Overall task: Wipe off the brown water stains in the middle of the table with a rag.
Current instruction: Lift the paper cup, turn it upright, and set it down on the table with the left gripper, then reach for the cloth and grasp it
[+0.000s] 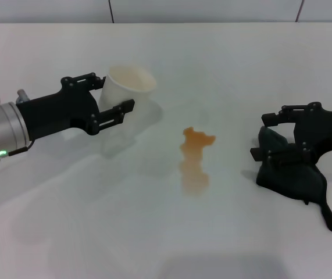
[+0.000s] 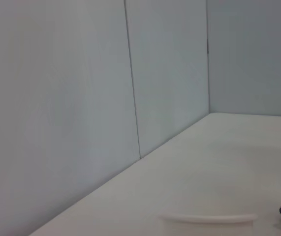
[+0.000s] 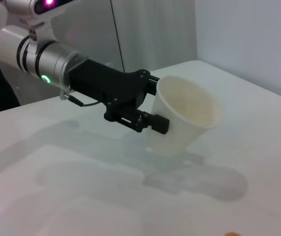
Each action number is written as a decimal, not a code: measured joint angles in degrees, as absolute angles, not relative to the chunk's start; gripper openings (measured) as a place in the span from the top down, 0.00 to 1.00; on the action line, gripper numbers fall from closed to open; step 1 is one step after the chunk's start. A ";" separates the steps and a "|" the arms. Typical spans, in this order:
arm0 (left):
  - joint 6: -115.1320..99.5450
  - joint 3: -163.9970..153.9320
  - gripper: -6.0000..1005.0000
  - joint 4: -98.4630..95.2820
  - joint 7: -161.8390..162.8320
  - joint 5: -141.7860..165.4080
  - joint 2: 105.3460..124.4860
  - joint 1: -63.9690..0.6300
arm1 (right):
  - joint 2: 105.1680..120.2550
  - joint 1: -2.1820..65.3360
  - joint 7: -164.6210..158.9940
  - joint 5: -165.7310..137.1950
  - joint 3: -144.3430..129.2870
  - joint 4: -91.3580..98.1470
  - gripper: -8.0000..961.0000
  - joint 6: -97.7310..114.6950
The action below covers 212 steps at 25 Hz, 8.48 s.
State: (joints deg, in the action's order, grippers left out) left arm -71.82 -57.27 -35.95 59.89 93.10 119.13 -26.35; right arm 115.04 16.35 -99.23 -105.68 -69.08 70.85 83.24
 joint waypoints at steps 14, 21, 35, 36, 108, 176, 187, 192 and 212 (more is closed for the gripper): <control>-73.03 -57.12 0.38 -32.61 50.26 88.37 119.12 -22.98 | 115.05 16.44 -99.18 -105.99 -68.66 72.24 0.17 83.46; -72.44 -57.12 0.38 -28.08 44.44 87.67 119.03 -22.81 | 115.04 16.62 -98.95 -106.12 -69.42 72.25 0.17 83.27; -71.08 -57.13 0.38 -25.52 41.97 87.66 118.92 -22.41 | 115.05 16.91 -98.29 -106.88 -71.32 72.16 0.17 82.26; -71.01 -57.13 0.38 -25.52 41.99 87.76 118.90 -22.41 | 115.04 16.91 -98.28 -106.88 -71.32 72.16 0.17 82.26; -74.63 -57.60 0.11 -43.99 57.94 98.88 119.20 -8.11 | 115.13 16.24 -100.28 -106.35 -75.76 76.21 0.18 81.22; -105.85 -50.67 0.11 -63.20 87.23 117.26 113.33 -28.48 | 114.87 16.41 -114.84 -110.32 -68.41 81.03 0.18 86.41; -106.36 -50.89 0.11 -64.27 89.29 117.77 112.74 -30.17 | 114.95 19.07 -122.69 -125.28 -68.27 83.92 0.18 88.90; -106.37 -50.98 0.11 -64.31 89.45 117.78 112.66 -30.54 | 115.05 19.59 -123.32 -127.55 -69.85 83.63 0.18 88.48; -105.91 -50.97 0.11 -64.34 89.39 119.19 112.79 -30.76 | 115.22 19.43 -123.31 -129.55 -78.81 80.14 0.18 79.55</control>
State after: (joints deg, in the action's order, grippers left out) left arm -105.91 -50.97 -64.34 89.39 119.19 112.79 -30.76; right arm 115.22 19.43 -123.31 -129.55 -78.81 80.14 79.55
